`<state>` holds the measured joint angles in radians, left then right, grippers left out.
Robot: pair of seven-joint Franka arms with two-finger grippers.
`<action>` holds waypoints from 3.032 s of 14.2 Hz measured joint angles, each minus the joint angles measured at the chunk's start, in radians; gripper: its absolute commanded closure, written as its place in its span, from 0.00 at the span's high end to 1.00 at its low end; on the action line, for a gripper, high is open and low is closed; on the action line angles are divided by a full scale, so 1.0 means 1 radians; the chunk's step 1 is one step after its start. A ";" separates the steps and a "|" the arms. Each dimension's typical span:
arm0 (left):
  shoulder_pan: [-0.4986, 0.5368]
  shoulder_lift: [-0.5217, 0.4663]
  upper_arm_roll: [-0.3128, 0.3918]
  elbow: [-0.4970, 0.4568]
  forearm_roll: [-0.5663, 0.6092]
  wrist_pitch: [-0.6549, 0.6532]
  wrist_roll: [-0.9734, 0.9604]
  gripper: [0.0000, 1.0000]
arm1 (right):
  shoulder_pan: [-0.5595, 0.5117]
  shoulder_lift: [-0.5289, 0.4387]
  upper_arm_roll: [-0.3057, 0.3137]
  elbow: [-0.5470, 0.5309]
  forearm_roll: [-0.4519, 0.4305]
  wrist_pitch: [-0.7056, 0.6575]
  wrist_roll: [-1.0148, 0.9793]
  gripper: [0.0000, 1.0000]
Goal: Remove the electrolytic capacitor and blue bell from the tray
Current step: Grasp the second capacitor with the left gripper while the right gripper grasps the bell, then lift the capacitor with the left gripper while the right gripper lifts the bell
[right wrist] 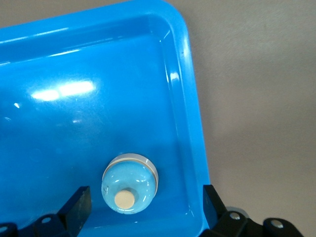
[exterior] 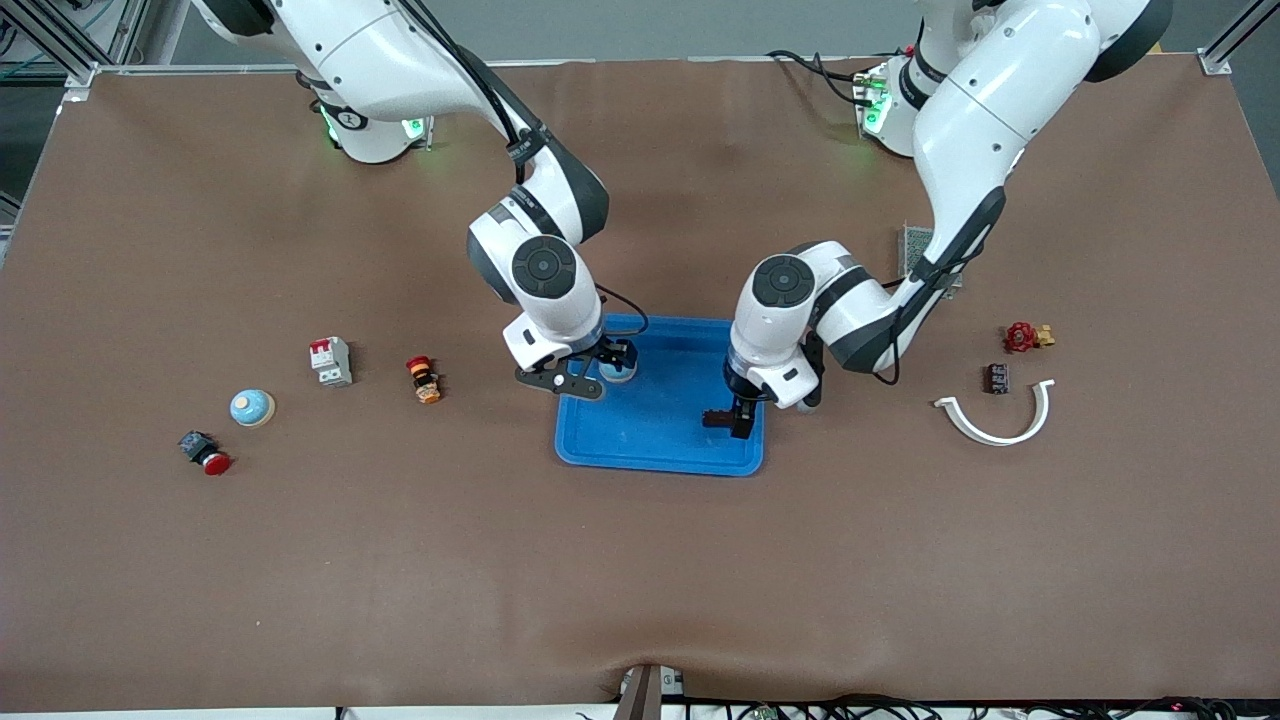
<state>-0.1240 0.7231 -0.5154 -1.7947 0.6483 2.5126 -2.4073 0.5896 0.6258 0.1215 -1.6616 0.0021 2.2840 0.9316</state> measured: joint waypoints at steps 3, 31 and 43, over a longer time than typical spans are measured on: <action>-0.009 0.006 0.001 0.012 0.000 -0.002 0.016 1.00 | 0.014 0.021 0.000 0.000 0.000 0.036 0.003 1.00; -0.087 0.063 0.065 0.104 0.000 -0.058 0.130 0.00 | 0.050 0.119 -0.007 0.008 -0.023 0.160 0.026 0.48; -0.067 0.028 0.024 0.211 -0.155 -0.350 0.325 0.00 | -0.038 0.080 -0.016 0.337 -0.018 -0.381 -0.034 0.48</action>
<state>-0.1909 0.7514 -0.4918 -1.5841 0.4928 2.1628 -2.0825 0.5518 0.7057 0.1050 -1.3245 -0.0159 1.9031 0.8974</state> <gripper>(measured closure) 0.665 0.317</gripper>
